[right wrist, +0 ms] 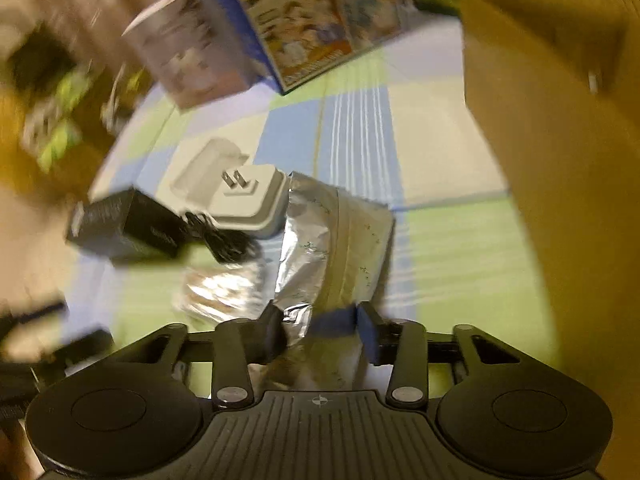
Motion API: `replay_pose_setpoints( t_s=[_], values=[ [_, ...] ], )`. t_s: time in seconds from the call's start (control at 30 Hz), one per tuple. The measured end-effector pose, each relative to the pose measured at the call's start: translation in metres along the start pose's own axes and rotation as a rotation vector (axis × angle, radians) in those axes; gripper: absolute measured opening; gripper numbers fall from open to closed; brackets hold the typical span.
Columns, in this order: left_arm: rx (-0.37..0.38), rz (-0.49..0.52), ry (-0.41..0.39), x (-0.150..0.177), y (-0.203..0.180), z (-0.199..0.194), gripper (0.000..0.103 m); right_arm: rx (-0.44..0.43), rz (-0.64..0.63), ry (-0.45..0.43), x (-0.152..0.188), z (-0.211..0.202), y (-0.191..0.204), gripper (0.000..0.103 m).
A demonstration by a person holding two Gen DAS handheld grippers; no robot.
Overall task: Organize objects
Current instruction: 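Reach the right tool to the silver foil bag and grasp it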
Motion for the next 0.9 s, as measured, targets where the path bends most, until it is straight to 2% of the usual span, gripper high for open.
replay_pose_setpoints(
  t_s=[0.1, 0.23, 0.3, 0.4, 0.47, 0.6, 0.67, 0.7, 0.83, 0.9],
  values=[
    [0.028, 0.165, 0.020, -0.006, -0.018, 0.014, 0.089, 0.023, -0.119, 0.029, 0.005, -0.002, 0.001, 0.036],
    [0.073, 0.366, 0.032, -0.010, -0.042, 0.037, 0.080, 0.001, -0.131, -0.005, 0.017, -0.002, -0.006, 0.038],
    [0.092, 0.452, 0.052, -0.009, -0.052, 0.049, 0.079, -0.004, -0.123, -0.011, 0.022, 0.001, -0.009, 0.043],
    [0.131, 0.538, 0.056, -0.009, -0.061, 0.063, 0.079, 0.001, -0.110, -0.015, 0.027, 0.007, -0.011, 0.060],
    [0.147, 0.562, 0.062, -0.010, -0.062, 0.072, 0.078, -0.011, -0.106, -0.020, 0.030, 0.008, -0.014, 0.065],
    [0.174, 0.603, 0.089, -0.015, -0.063, 0.087, 0.074, -0.030, -0.101, -0.022, 0.030, 0.009, -0.018, 0.066],
    [0.201, 0.583, 0.119, -0.018, -0.061, 0.091, 0.065, -0.041, -0.092, -0.022, 0.030, 0.010, -0.021, 0.067],
    [0.208, 0.569, 0.134, -0.018, -0.060, 0.092, 0.055, -0.048, -0.086, -0.018, 0.031, 0.011, -0.021, 0.067],
    [0.201, 0.486, 0.181, -0.012, -0.057, 0.089, 0.032, -0.064, -0.074, -0.002, 0.032, 0.013, -0.021, 0.067],
    [0.179, 0.412, 0.196, -0.006, -0.055, 0.081, 0.030, -0.067, -0.079, 0.005, 0.033, 0.012, -0.020, 0.067]
  ],
)
Point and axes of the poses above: each gripper's, at about its wrist camera, not at the fingertips, and z roughly the way its jaws point, y to its left, x to its underside, the point moved 2 cm from there along z, roughly the way its jaws point, and after that the axes turned 5 degrees about x, right-handed, at the moved point
